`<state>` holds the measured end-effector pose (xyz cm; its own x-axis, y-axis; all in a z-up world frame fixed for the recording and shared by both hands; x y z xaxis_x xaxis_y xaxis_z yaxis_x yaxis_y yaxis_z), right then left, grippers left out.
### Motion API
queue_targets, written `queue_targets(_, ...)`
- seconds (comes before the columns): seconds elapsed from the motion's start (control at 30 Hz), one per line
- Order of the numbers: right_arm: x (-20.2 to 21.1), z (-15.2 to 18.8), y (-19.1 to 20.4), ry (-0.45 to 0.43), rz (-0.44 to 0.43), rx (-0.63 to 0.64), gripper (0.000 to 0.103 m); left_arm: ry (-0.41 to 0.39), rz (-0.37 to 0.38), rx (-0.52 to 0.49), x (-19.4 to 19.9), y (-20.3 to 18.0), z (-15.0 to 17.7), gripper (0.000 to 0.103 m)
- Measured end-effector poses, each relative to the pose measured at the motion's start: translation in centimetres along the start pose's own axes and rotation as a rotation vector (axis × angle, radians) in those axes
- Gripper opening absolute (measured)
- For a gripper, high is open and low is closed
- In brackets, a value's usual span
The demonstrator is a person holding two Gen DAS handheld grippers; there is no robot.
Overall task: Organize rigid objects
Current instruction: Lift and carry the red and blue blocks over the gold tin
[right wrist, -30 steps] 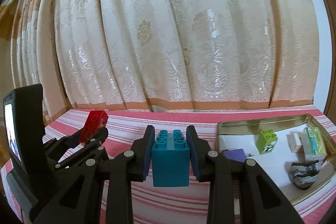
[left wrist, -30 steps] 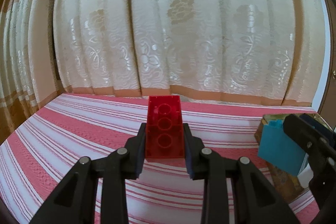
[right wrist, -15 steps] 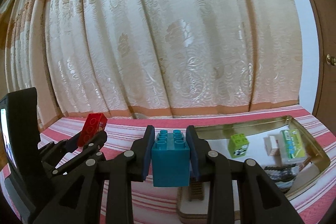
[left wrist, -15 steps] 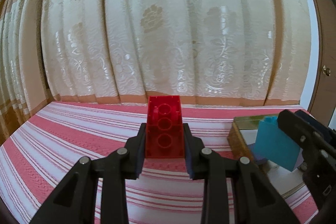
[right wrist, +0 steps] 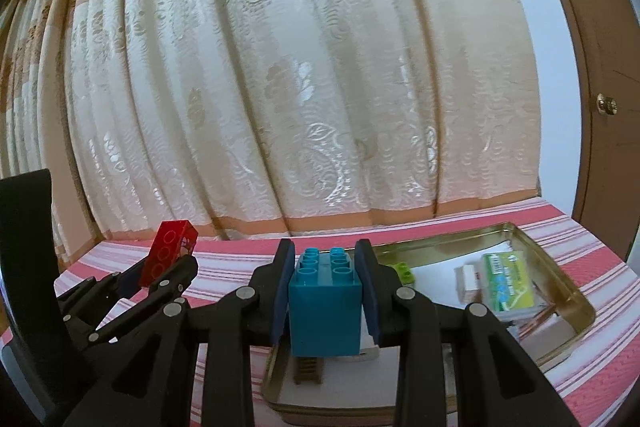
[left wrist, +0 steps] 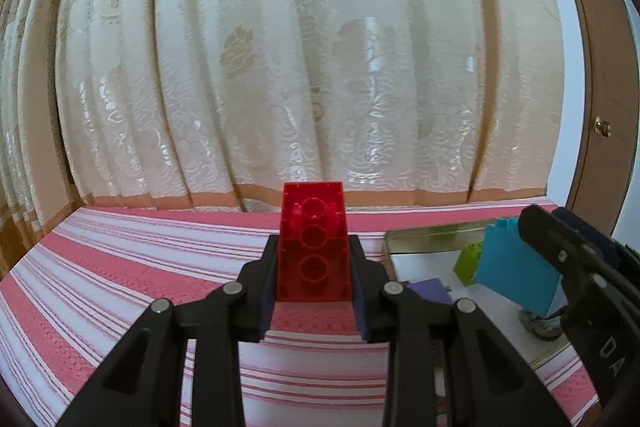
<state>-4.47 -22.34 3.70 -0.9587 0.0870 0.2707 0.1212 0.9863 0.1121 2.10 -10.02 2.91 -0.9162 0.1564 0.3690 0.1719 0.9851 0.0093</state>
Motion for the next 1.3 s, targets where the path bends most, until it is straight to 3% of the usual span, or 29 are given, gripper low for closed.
queue_targets(0.83, 0.8, -1.3, -9.4, -0.022, 0.157, -0.006, 0.034, 0.011, 0.105, -0.055, -0.2, -9.6, -0.3, 0.030)
queue_targets(1.3, -0.6, -1.5, -11.5, 0.007, 0.206, 0.011, 0.034, 0.048, 0.131, -0.067, -1.5, -12.9, 0.6, 0.030)
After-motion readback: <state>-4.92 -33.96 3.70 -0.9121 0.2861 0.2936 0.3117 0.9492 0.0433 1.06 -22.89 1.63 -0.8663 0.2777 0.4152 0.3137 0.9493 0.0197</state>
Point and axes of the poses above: each gripper's, at about its wrist camera, not at the fingertips, and x roughly against the way its jaws point, y to its left, z to its underside, the point moved 2 cm from there along -x, roughly the way its jaws point
